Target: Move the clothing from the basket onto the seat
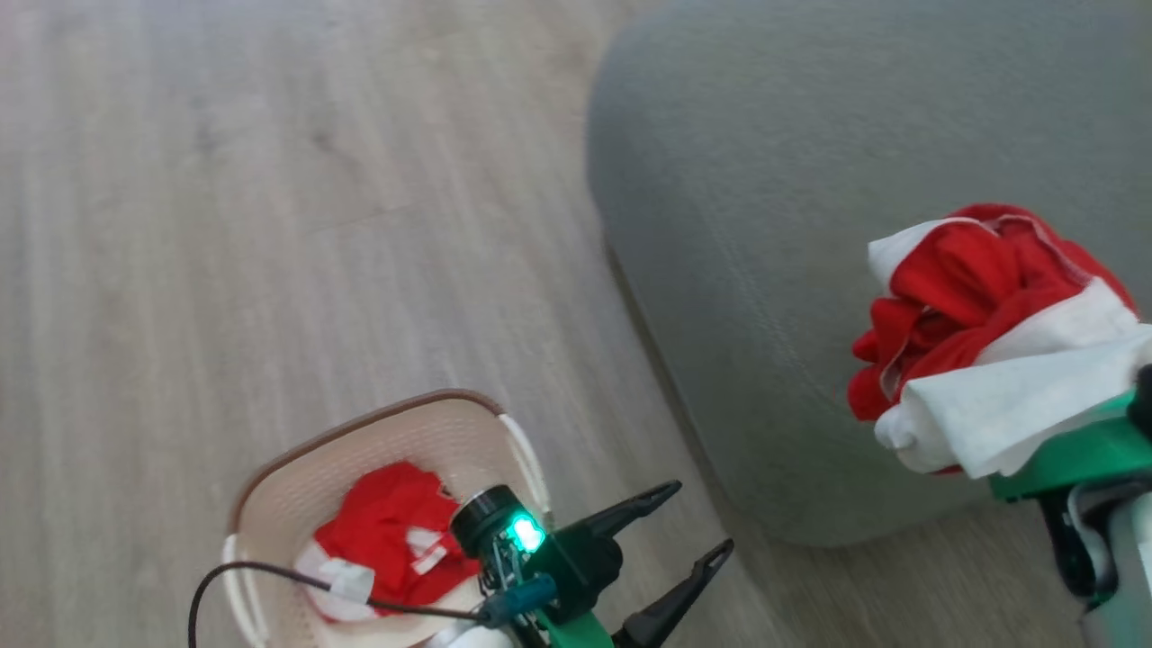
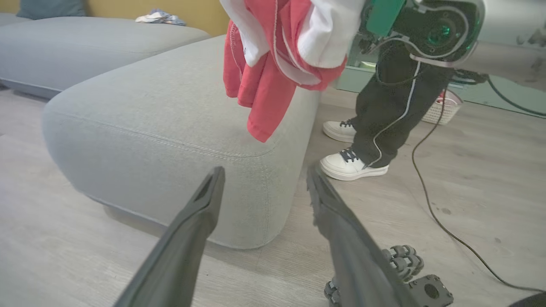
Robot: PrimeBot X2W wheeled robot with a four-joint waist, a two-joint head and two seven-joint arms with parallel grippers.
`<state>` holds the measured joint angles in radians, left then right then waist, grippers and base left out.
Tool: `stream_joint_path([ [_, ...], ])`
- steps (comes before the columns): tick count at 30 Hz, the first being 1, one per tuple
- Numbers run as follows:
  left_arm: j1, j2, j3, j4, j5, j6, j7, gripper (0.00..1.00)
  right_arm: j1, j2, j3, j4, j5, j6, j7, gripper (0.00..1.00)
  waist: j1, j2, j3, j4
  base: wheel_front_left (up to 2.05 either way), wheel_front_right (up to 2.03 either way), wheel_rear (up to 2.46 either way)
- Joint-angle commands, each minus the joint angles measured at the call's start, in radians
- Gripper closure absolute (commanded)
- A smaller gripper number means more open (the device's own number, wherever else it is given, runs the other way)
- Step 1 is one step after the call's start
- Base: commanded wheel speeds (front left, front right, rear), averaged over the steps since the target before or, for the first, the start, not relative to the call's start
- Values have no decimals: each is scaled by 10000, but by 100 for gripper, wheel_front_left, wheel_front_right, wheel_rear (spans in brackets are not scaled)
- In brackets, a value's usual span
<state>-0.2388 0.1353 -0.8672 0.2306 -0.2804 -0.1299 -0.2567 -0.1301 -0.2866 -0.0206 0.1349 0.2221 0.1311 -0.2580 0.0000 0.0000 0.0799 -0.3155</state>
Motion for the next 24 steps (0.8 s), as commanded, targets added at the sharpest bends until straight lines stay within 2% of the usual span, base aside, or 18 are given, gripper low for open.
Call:
stream_joint_path([
  [1,-477,-42,305,-331,55,-8,-51,0,-125,-115,20,-350,-9,-4,-38,100,0,0,201,-561,0,0,0],
  [6,-716,-6,191,-290,167,-8,-51,0,-116,24,-140,-367,8,-4,-38,100,0,0,535,-1261,0,0,0],
  [13,-930,-9,49,-286,211,-8,-51,0,-194,215,-422,-376,69,-4,-38,100,0,0,893,-1898,0,0,0],
  [18,-1038,11,-231,-189,284,-8,-51,0,-185,368,-558,-350,81,-4,-38,100,0,0,1008,-2149,0,0,0],
  [24,-1150,1,-389,-175,281,-8,-51,0,-194,476,-651,-327,94,-4,-38,100,0,0,1109,-2147,0,0,0],
])
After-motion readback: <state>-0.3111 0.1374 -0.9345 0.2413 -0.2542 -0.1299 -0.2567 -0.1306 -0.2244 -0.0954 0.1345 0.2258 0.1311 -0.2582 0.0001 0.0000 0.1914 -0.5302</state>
